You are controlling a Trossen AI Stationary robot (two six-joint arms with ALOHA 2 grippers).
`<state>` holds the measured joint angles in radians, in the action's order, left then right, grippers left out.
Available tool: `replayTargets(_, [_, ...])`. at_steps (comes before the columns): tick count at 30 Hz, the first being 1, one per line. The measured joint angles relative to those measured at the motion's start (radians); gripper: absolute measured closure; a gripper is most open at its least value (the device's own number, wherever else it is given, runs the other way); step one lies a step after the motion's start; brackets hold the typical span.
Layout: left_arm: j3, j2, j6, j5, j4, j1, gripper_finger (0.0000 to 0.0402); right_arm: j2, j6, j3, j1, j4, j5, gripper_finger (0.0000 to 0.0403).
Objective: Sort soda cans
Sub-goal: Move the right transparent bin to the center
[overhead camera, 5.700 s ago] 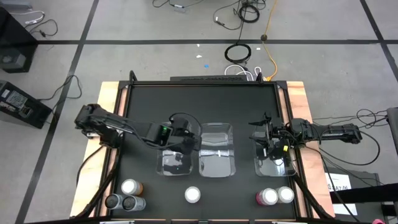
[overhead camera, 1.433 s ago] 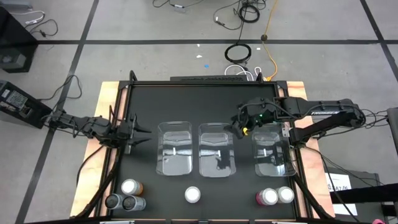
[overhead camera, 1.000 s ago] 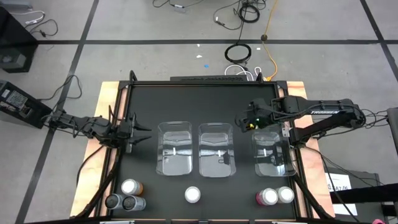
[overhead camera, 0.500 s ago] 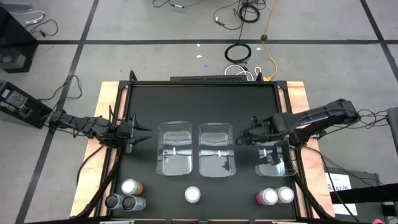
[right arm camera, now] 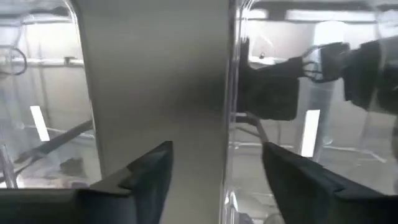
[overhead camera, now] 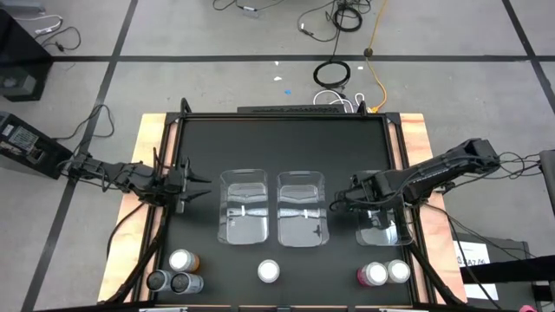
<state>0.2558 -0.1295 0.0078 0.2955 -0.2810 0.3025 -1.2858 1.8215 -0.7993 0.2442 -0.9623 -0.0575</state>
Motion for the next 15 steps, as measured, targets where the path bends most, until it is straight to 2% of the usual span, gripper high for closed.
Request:
replayTargets(4, [0.000, 0.000, 0.000, -0.001, 0.002, 0.000, 0.0253, -0.017, 0.000, 0.003, 0.000, -0.027, 0.016, 0.0255])
replayTargets(9, [0.000, 0.000, -0.001, -0.005, 0.002, 0.000, 0.0253, -0.048, -0.001, 0.003, -0.003, 0.005, 0.018, 0.0375])
replayTargets(11, [0.000, 0.000, -0.001, -0.005, 0.002, 0.000, 0.0253, -0.056, -0.006, 0.003, -0.016, 0.032, 0.007, 0.0393])
replayTargets(15, [0.000, 0.000, -0.001, -0.005, 0.002, 0.000, 0.0253, -0.071, -0.038, 0.000, -0.059, 0.109, 0.000, 0.0397])
